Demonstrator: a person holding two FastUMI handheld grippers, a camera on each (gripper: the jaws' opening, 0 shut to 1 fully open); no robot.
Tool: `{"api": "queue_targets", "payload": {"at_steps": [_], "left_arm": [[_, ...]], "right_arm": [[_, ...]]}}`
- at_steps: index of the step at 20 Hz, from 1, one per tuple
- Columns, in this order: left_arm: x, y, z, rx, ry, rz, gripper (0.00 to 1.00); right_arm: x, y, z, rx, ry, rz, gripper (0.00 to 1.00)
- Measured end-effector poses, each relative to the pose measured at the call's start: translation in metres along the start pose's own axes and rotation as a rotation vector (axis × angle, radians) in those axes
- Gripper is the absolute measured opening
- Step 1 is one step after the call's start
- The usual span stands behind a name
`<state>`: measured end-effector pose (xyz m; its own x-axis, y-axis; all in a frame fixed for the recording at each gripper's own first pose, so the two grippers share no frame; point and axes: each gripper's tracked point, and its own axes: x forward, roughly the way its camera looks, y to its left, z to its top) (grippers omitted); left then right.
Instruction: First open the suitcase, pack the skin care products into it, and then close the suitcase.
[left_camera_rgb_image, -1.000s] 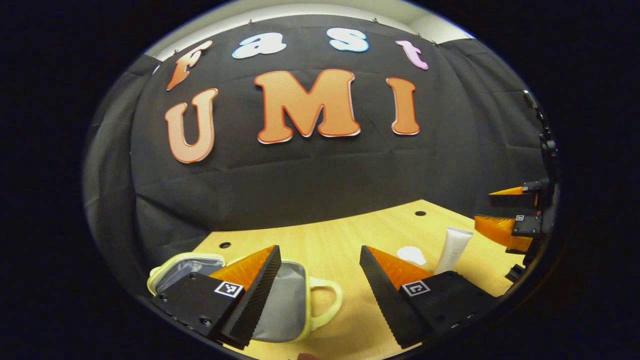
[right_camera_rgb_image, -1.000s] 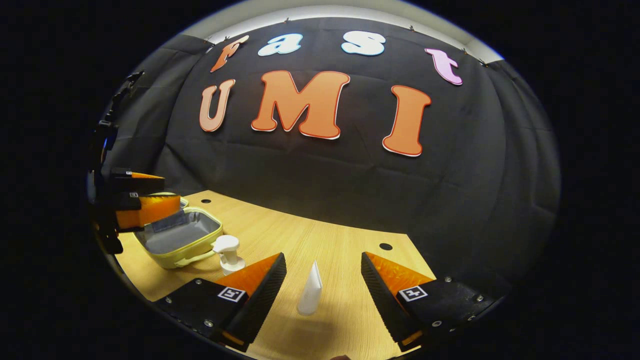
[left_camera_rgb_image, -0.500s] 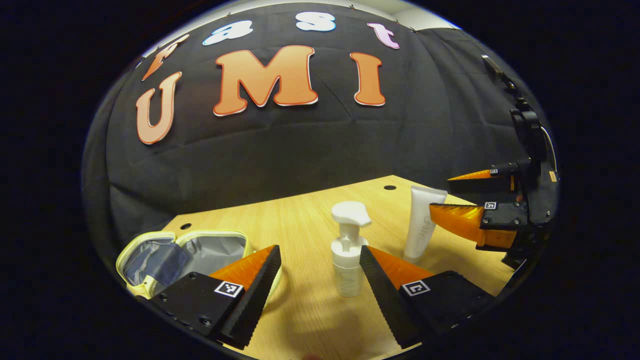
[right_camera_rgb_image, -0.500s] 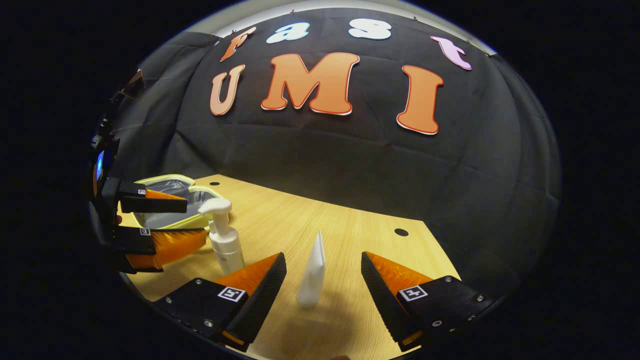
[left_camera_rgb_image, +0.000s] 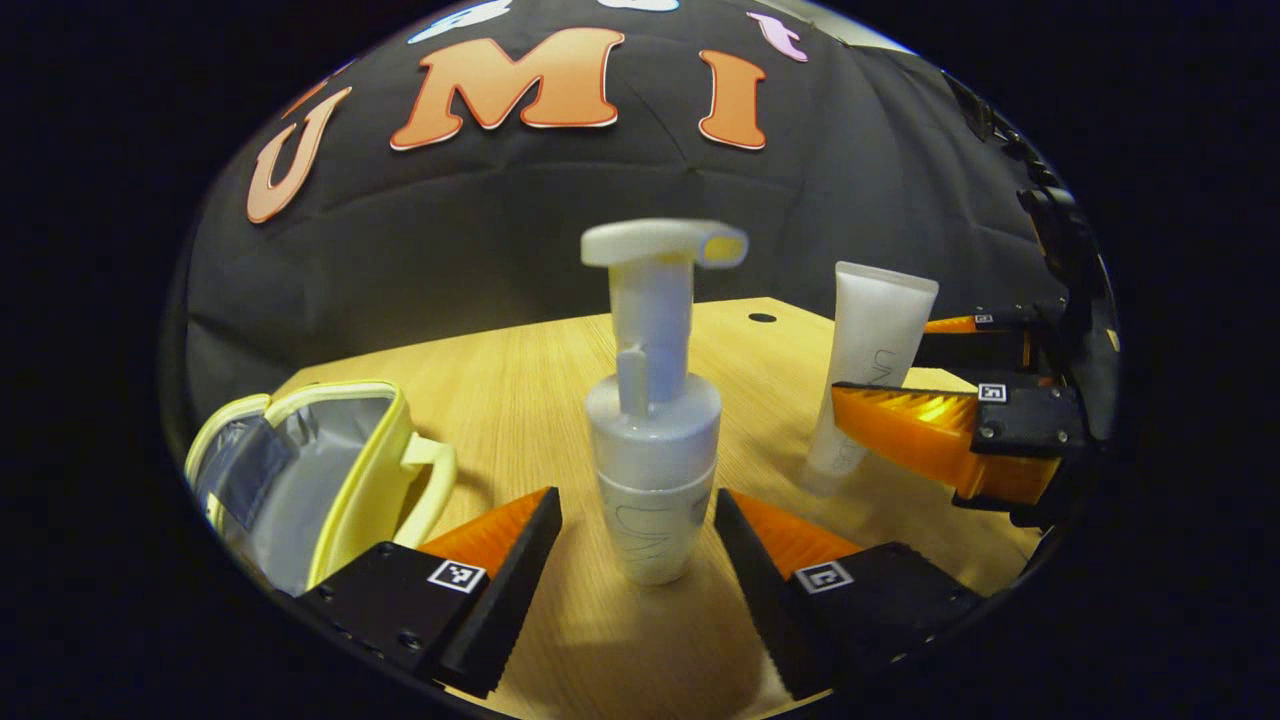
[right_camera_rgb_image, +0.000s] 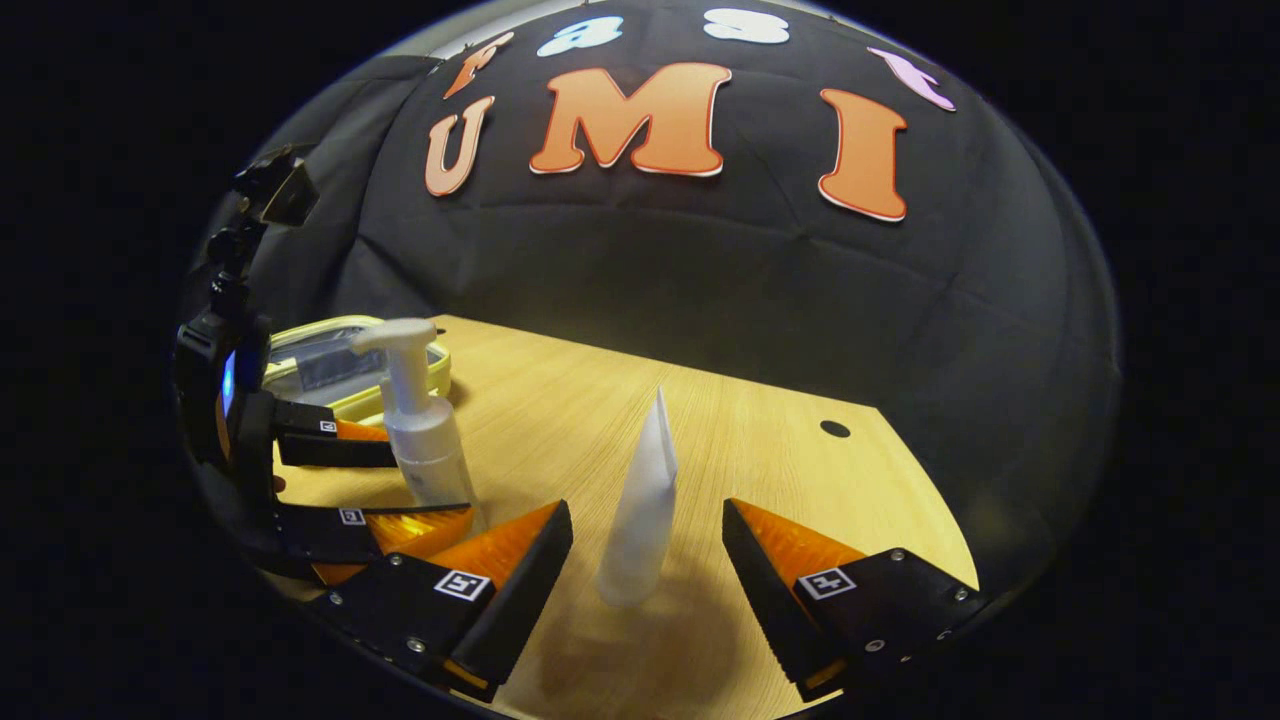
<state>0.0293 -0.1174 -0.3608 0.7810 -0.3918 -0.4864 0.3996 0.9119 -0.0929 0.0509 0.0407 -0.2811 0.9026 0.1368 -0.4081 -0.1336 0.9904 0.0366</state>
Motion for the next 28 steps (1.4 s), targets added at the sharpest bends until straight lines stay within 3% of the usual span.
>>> {"api": "queue_targets", "payload": {"at_steps": [3,5,8,10,15,16,17,20,26,27,28], "left_arm": [[0.011,-0.011,0.000,-0.031,0.012,-0.036,0.79],[0.014,-0.012,0.001,-0.028,0.020,-0.040,0.62],[0.009,-0.006,0.006,-0.085,0.028,-0.036,0.60],[0.002,0.002,0.020,-0.091,0.005,-0.019,0.58],[-0.018,0.018,0.057,-0.076,-0.043,0.006,0.57],[-0.023,0.021,0.065,-0.077,-0.054,0.013,0.57],[-0.029,0.025,0.072,-0.076,-0.063,0.020,0.57],[-0.046,0.039,0.091,-0.082,-0.087,0.059,0.57],[-0.090,0.077,0.122,-0.102,-0.104,0.149,0.56],[-0.099,0.084,0.128,-0.107,-0.105,0.167,0.56],[-0.107,0.092,0.130,-0.116,-0.104,0.183,0.57]], "right_arm": [[0.010,0.006,-0.009,-0.008,0.026,0.029,0.96],[0.014,0.008,-0.015,0.003,0.042,0.045,0.96],[0.023,0.013,-0.020,0.022,0.060,0.063,0.92],[0.026,0.013,-0.022,0.034,0.065,0.071,0.84],[0.031,0.009,-0.023,0.054,0.076,0.058,0.49],[0.031,0.009,-0.023,0.059,0.083,0.058,0.52],[0.031,0.009,-0.022,0.069,0.089,0.059,0.45],[0.027,0.013,-0.017,0.087,0.103,0.074,0.38],[0.001,0.015,0.042,0.115,0.036,0.116,0.36],[-0.004,0.017,0.055,0.113,0.021,0.127,0.31],[-0.009,0.019,0.065,0.106,0.009,0.134,0.36]]}}
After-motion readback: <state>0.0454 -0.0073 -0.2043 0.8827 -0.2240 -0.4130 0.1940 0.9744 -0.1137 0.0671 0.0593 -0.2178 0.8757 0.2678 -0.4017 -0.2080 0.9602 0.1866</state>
